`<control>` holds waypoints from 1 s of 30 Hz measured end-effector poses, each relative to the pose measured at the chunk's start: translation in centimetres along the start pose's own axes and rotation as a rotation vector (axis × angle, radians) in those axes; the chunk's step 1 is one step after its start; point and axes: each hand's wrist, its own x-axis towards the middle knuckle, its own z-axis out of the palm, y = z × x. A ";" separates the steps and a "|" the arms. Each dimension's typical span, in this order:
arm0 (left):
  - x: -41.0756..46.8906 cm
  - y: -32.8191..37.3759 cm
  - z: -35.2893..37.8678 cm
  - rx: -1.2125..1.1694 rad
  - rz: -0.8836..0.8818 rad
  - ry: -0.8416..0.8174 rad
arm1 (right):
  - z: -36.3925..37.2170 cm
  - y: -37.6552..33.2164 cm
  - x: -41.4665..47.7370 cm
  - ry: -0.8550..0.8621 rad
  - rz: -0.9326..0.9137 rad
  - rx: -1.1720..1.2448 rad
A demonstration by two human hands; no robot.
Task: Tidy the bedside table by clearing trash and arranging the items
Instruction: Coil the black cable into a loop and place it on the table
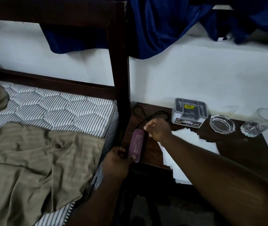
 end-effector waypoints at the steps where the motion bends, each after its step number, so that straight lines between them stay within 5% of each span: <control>1: -0.1 0.4 -0.2 0.080 0.062 0.038 | -0.5 -0.1 0.3 0.011 -0.033 -0.037; 7: 0.8 3.7 1.0 0.252 0.320 0.137 | -3.6 -0.3 2.8 0.098 -0.205 -0.279; 15: 4.3 5.3 4.3 0.283 0.430 0.180 | -4.4 0.1 6.1 -0.132 -0.387 -0.696; 30: 6.5 4.9 6.0 0.310 0.455 0.176 | -2.9 1.1 7.9 -0.072 -0.433 -0.702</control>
